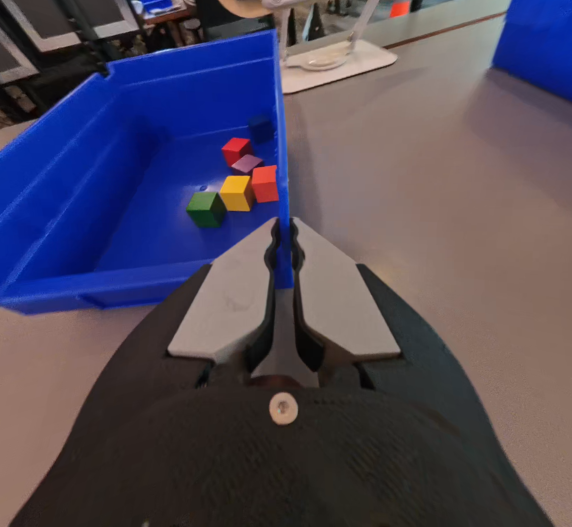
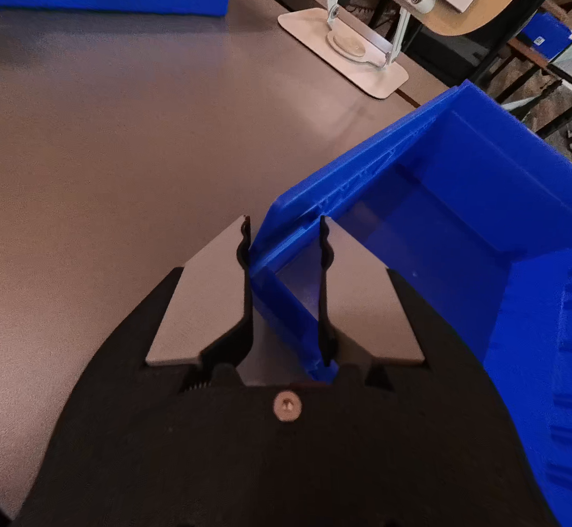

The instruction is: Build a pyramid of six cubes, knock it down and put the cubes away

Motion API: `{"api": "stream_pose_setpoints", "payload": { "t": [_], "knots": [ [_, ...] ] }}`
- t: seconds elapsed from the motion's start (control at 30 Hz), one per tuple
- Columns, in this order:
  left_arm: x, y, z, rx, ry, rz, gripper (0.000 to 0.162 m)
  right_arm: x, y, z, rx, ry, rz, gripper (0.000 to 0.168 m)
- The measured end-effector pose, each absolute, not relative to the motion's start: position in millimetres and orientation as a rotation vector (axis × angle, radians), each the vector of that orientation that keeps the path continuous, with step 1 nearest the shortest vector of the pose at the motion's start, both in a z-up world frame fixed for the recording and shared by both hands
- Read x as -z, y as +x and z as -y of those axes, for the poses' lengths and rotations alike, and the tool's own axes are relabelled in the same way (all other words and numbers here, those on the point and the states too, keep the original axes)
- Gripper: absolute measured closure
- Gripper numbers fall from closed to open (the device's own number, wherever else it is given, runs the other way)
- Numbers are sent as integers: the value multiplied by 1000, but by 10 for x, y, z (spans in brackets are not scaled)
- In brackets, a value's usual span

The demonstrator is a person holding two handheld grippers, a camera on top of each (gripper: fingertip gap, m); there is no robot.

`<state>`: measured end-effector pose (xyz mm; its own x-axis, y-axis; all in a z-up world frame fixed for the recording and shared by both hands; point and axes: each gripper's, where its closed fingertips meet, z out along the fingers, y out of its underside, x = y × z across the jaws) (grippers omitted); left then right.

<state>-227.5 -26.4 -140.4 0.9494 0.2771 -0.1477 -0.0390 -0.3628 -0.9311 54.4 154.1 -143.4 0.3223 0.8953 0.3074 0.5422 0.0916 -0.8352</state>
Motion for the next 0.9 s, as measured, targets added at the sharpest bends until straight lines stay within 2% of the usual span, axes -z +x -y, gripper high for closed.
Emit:
{"api": "stream_pose_setpoints", "payload": {
  "t": [0.17,0.3,0.6,0.67,0.8,0.9],
  "knots": [
    [1414,-2490,583,-182,-1910,263,161,1373,553,-1541,-345,-1464,1240,126],
    [1395,-2689,815,-134,-1873,373,160,1360,577,-1504,-229,-1382,1219,140],
    [1213,-2288,643,-109,-1706,482,159,1346,616,-1511,-248,-1407,1173,139],
    [1182,-2022,469,-6,-1689,430,149,1351,619,-1510,-238,-1402,1174,140],
    [1081,-1679,326,162,-1653,337,114,1352,636,-1502,-241,-1398,1171,140],
    [993,-1566,401,218,-1687,254,104,1298,666,-1503,-295,-1397,1138,136]
  ]
}}
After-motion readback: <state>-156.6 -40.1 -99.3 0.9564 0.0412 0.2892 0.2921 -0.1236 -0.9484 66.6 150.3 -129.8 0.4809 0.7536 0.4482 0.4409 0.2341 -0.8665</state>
